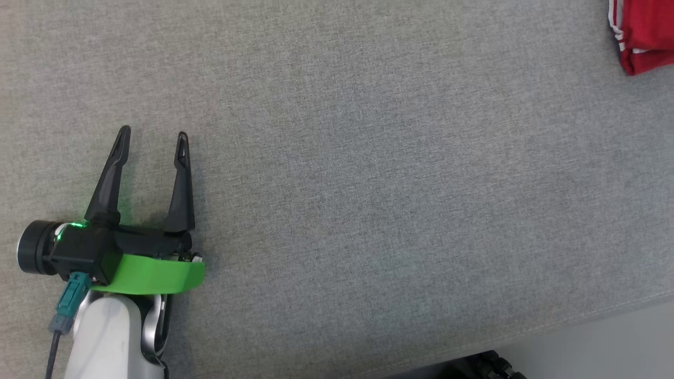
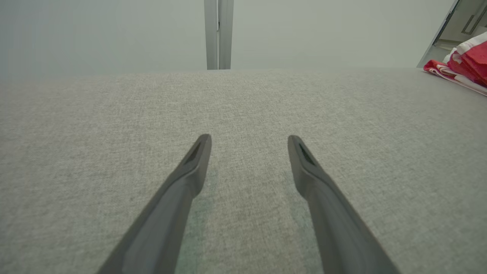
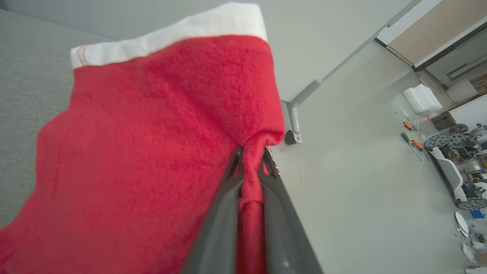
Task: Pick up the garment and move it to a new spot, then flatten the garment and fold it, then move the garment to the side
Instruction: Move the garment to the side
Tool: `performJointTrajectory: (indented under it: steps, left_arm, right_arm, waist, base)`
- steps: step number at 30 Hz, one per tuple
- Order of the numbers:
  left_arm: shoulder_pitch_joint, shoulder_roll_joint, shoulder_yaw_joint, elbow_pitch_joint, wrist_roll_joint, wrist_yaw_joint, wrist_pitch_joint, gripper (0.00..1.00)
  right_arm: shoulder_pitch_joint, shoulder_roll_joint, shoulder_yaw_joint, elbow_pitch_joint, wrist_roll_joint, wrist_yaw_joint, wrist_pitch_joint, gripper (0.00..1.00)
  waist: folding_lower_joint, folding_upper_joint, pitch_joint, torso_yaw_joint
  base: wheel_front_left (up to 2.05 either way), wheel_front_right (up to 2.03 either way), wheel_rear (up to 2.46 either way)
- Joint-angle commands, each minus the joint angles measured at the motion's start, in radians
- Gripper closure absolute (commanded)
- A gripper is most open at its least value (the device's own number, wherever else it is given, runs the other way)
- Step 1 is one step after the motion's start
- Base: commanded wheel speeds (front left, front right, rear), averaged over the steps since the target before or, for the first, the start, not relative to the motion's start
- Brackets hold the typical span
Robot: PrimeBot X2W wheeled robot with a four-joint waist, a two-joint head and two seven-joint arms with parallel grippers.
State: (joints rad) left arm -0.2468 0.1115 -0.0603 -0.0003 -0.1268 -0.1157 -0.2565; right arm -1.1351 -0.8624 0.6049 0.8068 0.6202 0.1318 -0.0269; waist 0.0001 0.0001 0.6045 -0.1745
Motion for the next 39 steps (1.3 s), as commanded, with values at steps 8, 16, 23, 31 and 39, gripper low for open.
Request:
performJointTrajectory:
  steps: [8,16,23,31,39]
  left_arm:
    - [-0.004,0.019,0.008,-0.039,-0.008,0.011,0.012,0.0]
    - [-0.007,0.008,0.0,-0.015,-0.024,0.018,0.005,0.0]
    - [0.007,-0.008,0.003,0.013,-0.039,0.02,-0.006,0.0]
    - [0.032,-0.024,0.019,0.031,-0.064,0.024,-0.009,0.0]
    - [0.094,-0.039,0.056,0.059,-0.086,0.02,-0.009,0.0]
  right_arm:
    - [-0.105,-0.038,-0.001,0.167,-0.024,-0.002,-0.036,0.09]
    - [-0.174,0.019,0.034,0.265,-0.08,-0.002,-0.098,0.0]
    - [-0.222,0.049,0.065,0.305,-0.131,-0.002,-0.149,0.0]
    - [-0.213,0.081,0.082,0.317,-0.155,-0.002,-0.201,0.0]
    - [-0.108,0.135,0.075,0.229,-0.135,-0.002,-0.238,0.0]
  waist:
    - [-0.0001,-0.0001,0.06,0.037]
    - [-0.0001,-0.0001,0.049,0.07]
    - [-0.0001,-0.0001,-0.005,0.095]
    - [-0.0001,-0.0001,-0.1,0.103]
    - [-0.0001,-0.0001,-0.228,0.083]
  base:
    - [0.0,0.0,0.0]
    - [0.0,0.0,0.0]
    - [0.0,0.0,0.0]
    - [0.0,0.0,0.0]
    - [0.0,0.0,0.0]
